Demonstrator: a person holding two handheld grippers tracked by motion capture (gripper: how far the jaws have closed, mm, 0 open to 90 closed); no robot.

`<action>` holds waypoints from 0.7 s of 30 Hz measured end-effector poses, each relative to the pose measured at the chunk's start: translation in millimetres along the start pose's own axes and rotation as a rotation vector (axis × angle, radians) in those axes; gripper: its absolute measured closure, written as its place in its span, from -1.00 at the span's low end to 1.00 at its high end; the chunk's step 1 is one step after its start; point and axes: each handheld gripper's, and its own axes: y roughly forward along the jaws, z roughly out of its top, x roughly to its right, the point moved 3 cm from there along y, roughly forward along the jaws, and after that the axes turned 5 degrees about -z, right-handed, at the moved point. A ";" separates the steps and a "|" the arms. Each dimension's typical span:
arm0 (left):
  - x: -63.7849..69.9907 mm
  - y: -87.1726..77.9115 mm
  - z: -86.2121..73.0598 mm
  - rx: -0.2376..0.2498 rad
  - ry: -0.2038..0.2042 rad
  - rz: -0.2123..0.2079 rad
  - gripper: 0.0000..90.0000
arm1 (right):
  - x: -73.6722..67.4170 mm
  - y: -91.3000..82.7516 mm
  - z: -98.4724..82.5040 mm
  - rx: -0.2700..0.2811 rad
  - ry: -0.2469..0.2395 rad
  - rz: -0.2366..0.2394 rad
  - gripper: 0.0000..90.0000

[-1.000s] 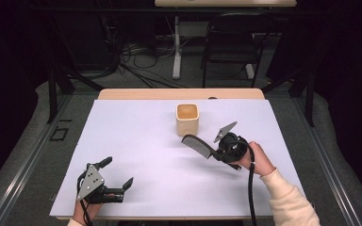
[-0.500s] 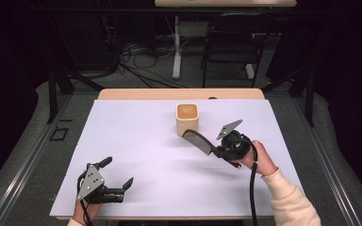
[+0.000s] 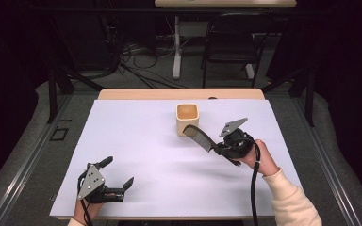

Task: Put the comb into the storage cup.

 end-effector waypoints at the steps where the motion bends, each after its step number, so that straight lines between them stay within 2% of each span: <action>1: -0.1 0.0 0.0 -0.001 0.001 0.000 -1.00 | 0.3 -0.5 0.1 -0.001 -0.002 0.000 0.61; 21: -0.3 0.3 0.1 0.000 0.002 0.003 -1.00 | 7.6 -9.0 3.6 0.074 0.029 -0.050 0.61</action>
